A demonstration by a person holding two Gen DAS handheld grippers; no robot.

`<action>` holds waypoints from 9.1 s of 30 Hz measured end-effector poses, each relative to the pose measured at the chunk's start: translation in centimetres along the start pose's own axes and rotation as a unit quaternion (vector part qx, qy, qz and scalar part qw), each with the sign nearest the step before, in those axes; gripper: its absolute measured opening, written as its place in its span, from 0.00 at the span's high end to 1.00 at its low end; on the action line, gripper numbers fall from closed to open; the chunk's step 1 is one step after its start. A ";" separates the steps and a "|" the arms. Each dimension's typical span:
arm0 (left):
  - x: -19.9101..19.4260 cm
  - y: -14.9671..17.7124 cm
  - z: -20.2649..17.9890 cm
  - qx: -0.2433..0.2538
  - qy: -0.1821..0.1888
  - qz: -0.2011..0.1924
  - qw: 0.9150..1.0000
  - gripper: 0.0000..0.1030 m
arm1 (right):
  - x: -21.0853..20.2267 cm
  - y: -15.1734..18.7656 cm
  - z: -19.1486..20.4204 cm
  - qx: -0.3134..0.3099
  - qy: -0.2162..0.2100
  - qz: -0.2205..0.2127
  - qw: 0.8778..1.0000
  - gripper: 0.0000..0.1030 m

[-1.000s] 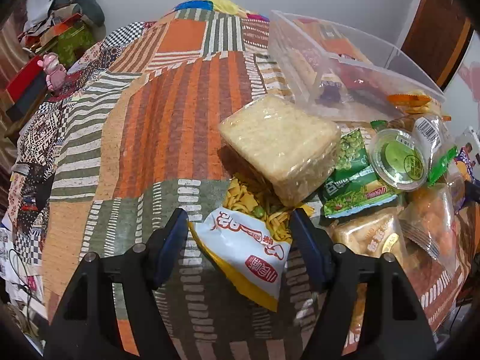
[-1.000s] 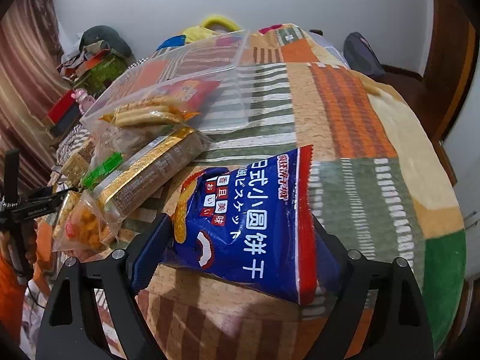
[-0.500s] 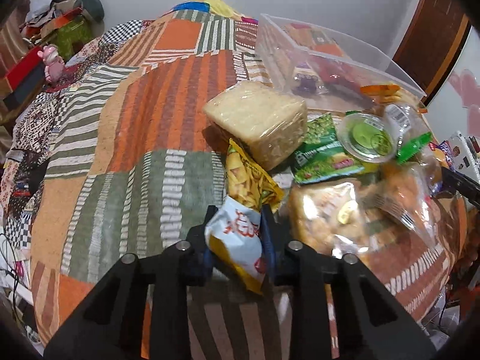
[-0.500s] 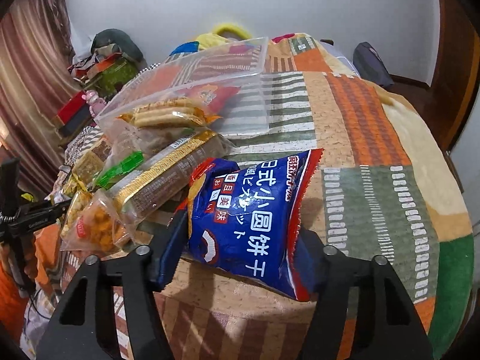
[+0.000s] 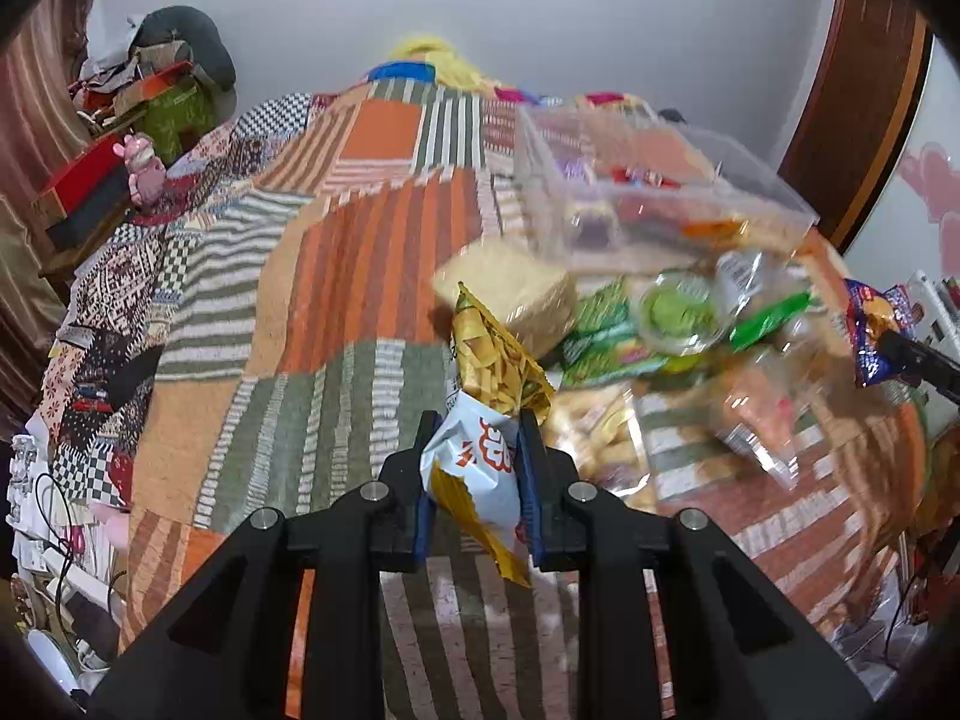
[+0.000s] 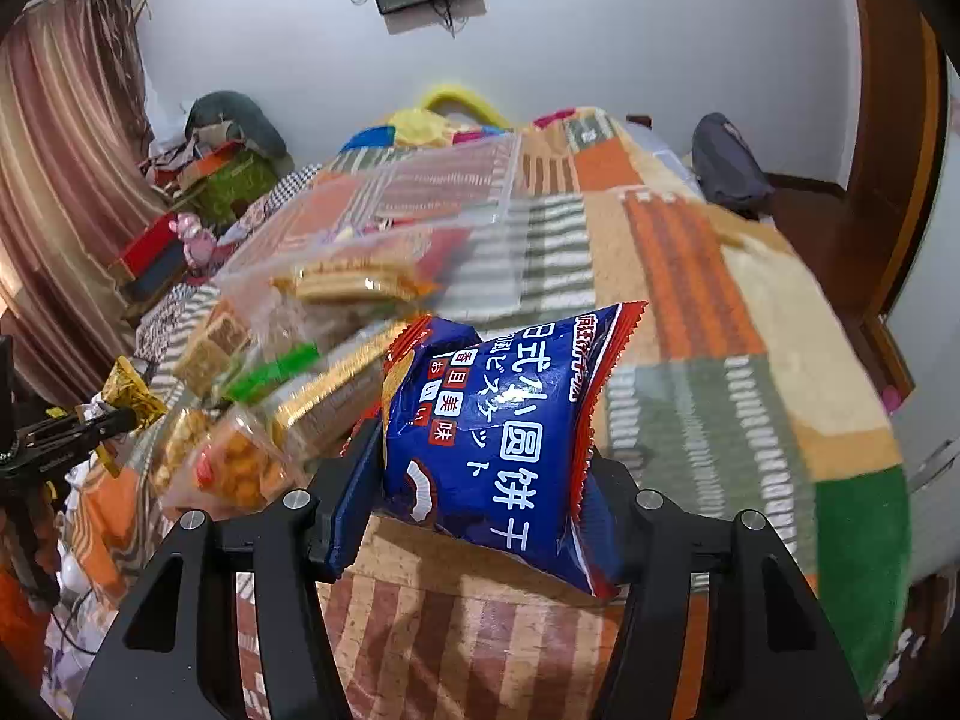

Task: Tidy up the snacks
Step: 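Lower the chip bag and blue biscuit bag into the clear box, opening both tools, then grasp the clear pastry pack with the left tool while the right tool grasps the gold-striped biscuit pack, then carry the pastry pack and gold-striped biscuit pack into the clear box, opening both tools, then grasp the square wrapped cake with the left tool while the right tool grasps the green-tied bread bag, then lift the square cake and bread bag toward the clear box with both tools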

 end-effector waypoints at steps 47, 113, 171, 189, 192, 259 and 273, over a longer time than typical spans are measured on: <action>10.2 -16.2 -7.7 0.035 0.015 -0.042 0.998 0.77 | 10.9 -10.3 6.1 -0.094 0.001 0.007 0.995 0.45; 5.9 2.3 -3.7 0.030 0.038 0.038 0.998 0.33 | 6.2 0.6 3.6 -0.063 0.049 0.067 0.995 0.21; 0.6 -12.4 -8.4 0.032 0.044 -0.106 0.993 0.56 | 2.2 -9.0 4.2 -0.042 -0.004 -0.062 0.997 0.68; 10.8 -17.5 -11.4 0.042 0.055 -0.043 0.997 0.56 | 10.2 -12.2 2.7 -0.030 0.027 -0.017 0.999 0.68; 12.1 -17.4 -12.2 0.056 0.047 -0.033 0.997 0.56 | 10.7 -11.8 2.5 -0.029 0.028 -0.012 0.999 0.67; 11.7 -3.5 1.4 -0.023 0.005 0.027 0.999 0.46 | 9.3 -0.7 7.6 -0.029 -0.010 0.080 0.996 0.51; 4.3 -3.6 -0.7 -0.009 0.020 -0.020 1.000 0.46 | 4.6 -0.4 7.3 -0.039 -0.022 0.041 0.998 0.53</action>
Point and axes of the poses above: each gripper's, at about its wrist camera, not at the fingertips, and x roughly the way its jaws point, z to its left, y to its underside, the point moved 2 cm from there along x, roughly the way its jaws point, and after that the axes turned 5 degrees about x, right-handed, at the moved point
